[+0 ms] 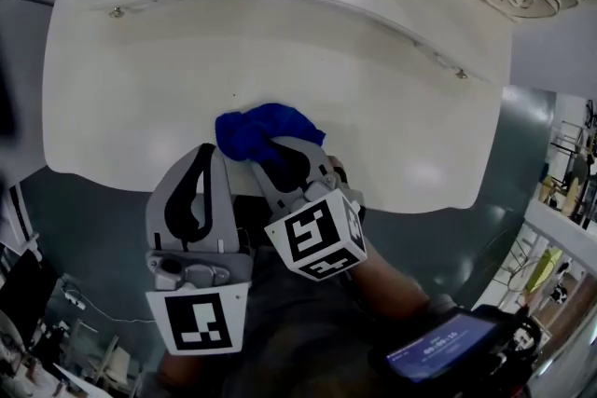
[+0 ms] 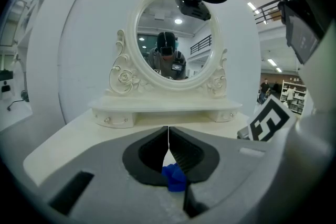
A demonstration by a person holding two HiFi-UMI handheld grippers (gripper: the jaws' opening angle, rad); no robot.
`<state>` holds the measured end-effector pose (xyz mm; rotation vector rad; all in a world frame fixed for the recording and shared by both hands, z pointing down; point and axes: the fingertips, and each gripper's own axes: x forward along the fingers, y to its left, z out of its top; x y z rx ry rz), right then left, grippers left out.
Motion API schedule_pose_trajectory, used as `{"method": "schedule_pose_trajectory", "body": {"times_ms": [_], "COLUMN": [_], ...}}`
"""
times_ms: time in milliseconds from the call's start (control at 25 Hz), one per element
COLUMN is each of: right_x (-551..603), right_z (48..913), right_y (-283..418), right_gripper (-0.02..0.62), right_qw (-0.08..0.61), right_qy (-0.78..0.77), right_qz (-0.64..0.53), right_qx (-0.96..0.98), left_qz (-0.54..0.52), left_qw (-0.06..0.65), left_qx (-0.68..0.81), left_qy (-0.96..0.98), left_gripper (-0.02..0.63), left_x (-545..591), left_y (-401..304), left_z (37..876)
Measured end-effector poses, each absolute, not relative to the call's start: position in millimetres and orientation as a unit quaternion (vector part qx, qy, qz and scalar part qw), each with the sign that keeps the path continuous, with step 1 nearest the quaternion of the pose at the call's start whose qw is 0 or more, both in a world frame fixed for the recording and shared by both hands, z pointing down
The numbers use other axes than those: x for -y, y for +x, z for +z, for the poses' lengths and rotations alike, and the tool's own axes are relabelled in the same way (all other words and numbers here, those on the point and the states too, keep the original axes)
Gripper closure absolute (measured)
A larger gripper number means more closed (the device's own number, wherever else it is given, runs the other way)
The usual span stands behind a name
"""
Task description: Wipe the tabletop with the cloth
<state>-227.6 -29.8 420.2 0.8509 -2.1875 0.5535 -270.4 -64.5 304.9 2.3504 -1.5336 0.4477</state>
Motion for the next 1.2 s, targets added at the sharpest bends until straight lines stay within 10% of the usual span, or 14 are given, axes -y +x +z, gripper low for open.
{"method": "schedule_pose_trajectory", "body": {"times_ms": [1200], "right_x": [-55.5], "right_z": [422.5], "right_y": [-108.8], "right_gripper": [0.5], "right_qw": [0.316], "right_qy": [0.369], "right_qz": [0.252], "right_qx": [0.837], "left_qz": [0.183], "left_qw": [0.115], "left_qx": [0.469], "left_qy": [0.856], "left_gripper": [0.589], "left_x": [-6.9], "left_y": [-127.3], "left_z": [303.2]}}
